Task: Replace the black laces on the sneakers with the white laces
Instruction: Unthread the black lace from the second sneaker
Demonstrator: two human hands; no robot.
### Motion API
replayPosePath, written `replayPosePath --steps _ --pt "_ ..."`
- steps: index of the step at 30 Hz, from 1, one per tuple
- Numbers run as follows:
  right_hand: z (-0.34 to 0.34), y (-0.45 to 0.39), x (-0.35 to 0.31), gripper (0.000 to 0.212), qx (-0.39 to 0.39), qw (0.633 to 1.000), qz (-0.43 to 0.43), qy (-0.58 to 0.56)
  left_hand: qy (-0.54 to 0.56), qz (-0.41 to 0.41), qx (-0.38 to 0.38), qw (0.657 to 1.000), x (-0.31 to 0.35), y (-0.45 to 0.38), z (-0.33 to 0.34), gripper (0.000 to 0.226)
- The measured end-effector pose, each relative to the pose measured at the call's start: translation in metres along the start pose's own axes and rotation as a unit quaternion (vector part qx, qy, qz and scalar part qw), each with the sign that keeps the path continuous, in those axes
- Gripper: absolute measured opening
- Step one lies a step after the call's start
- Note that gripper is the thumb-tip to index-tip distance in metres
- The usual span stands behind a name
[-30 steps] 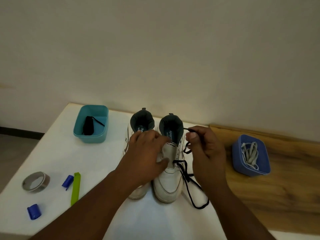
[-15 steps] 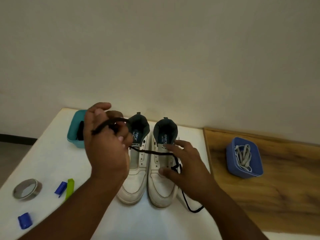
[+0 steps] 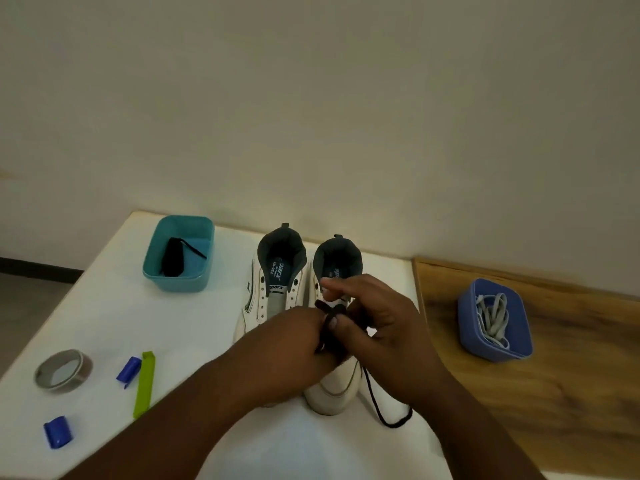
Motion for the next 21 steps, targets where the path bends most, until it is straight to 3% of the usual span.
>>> replayPosePath --steps 3,5,7,9,11,13,15,18,20,21 --pt "0.000 0.007 0.042 0.055 -0.034 0.986 0.151 -0.060 -0.069 -0.063 -0.044 0.995 -0.016 0.003 0.001 0.025" --pt "-0.003 0.016 0.066 0.045 -0.042 0.967 0.243 -0.067 -0.121 -0.099 -0.098 0.983 -0.019 0.010 0.008 0.043" --pt "0.001 0.025 0.081 0.028 -0.085 0.950 0.301 -0.001 -0.177 -0.124 -0.116 0.969 -0.015 0.014 0.013 0.059" --pt "0.010 0.030 0.091 0.016 -0.122 0.933 0.327 0.094 -0.183 -0.146 -0.045 0.971 -0.008 0.015 0.002 0.079" --pt "0.017 0.034 0.099 0.015 -0.138 0.916 0.348 0.145 -0.162 -0.154 0.074 0.972 -0.003 0.018 -0.022 0.082" --pt "0.019 0.034 0.101 0.015 -0.145 0.911 0.353 0.155 -0.156 -0.141 0.188 0.959 -0.002 0.023 -0.045 0.063" --pt "0.019 0.031 0.098 0.016 -0.146 0.918 0.334 0.158 -0.140 -0.062 0.232 0.961 0.000 0.018 -0.049 0.031" --pt "0.013 0.030 0.093 0.017 -0.088 0.942 0.322 0.032 -0.177 -0.009 0.147 0.973 -0.012 -0.010 -0.016 0.036" --pt "-0.005 0.028 0.085 0.019 0.038 0.948 0.308 -0.075 -0.243 -0.030 0.121 0.962 -0.020 -0.021 -0.002 0.029" --pt "-0.019 0.031 0.081 0.021 0.138 0.937 0.290 -0.136 -0.242 -0.040 0.123 0.962 -0.022 -0.021 -0.003 0.024"
Point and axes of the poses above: each hand's wrist, its own y-axis away from the middle knuckle, its own z-axis out of the palm, x = y × z, the point moved 9 cm from there along -y, towards the middle knuckle, and after that the axes turned 14 degrees about -x, right-handed, at the moved point
